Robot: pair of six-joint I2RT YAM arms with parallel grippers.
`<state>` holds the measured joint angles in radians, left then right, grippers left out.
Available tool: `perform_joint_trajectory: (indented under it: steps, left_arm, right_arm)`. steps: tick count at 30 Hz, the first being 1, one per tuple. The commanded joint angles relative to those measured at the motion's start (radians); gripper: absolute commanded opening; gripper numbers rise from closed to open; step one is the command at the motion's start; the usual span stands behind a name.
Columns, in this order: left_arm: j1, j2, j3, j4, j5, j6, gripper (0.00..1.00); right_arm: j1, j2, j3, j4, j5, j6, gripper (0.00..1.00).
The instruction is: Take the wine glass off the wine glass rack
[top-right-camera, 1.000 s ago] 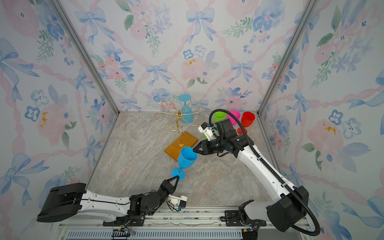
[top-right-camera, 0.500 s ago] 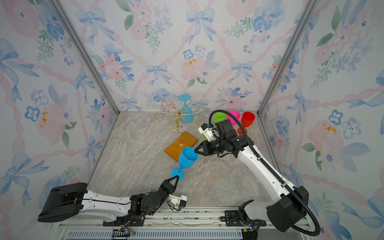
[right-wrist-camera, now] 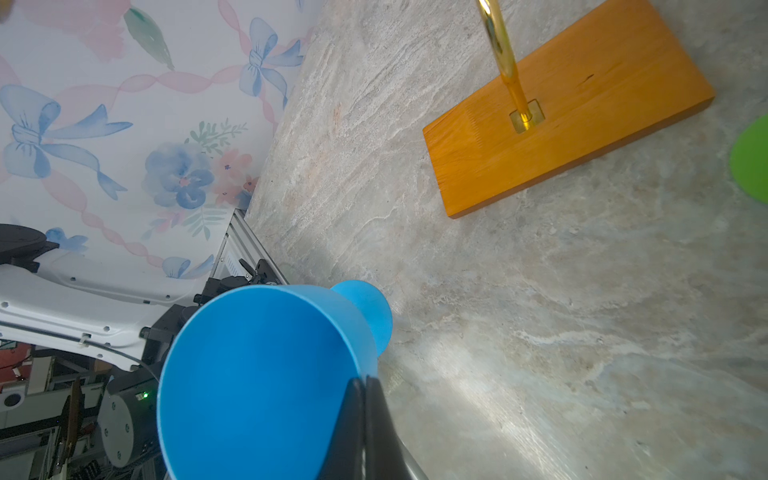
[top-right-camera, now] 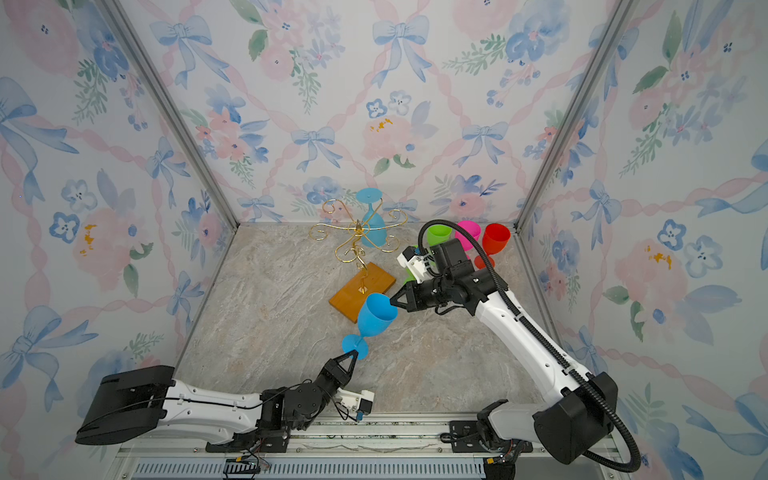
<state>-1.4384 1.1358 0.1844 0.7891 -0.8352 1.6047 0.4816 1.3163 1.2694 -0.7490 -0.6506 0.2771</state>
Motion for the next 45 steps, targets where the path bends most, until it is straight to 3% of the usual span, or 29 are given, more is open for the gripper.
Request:
perform_joint_trajectory:
  steps: [1, 9, 13, 24, 32, 37, 42, 45]
  left_arm:
    - [0.007, -0.016, 0.010, 0.025, -0.019, 0.001, 0.19]
    - [0.007, -0.024, 0.008, 0.023, -0.018, -0.012, 0.35]
    - [0.007, -0.027, 0.009, 0.023, -0.020, -0.029, 0.57]
    - [0.006, -0.057, 0.032, 0.024, -0.048, -0.173, 0.72]
    - [0.010, -0.047, 0.124, 0.022, -0.162, -0.436, 0.75]
    - [0.038, -0.075, 0.191, -0.026, -0.228, -0.626, 0.77]
    - [0.129, -0.170, 0.306, -0.335, -0.166, -0.952, 0.81]
    - [0.248, -0.227, 0.388, -0.555, -0.046, -1.186, 0.88]
  right_arm:
    - [0.008, -0.022, 0.012, -0.017, 0.005, 0.008, 0.00]
    - [0.002, -0.043, 0.023, 0.005, 0.059, 0.025, 0.00]
    - [-0.014, -0.055, 0.018, 0.025, 0.088, 0.049, 0.00]
    - [-0.081, -0.131, -0.009, 0.077, 0.212, 0.087, 0.00]
    - [-0.129, -0.156, 0.017, 0.008, 0.390, 0.058, 0.00]
    - [-0.178, -0.153, 0.049, -0.063, 0.411, 0.030, 0.00]
    - [-0.213, -0.155, 0.072, -0.140, 0.426, -0.007, 0.00]
    - [-0.222, -0.157, 0.071, -0.175, 0.483, -0.021, 0.00]
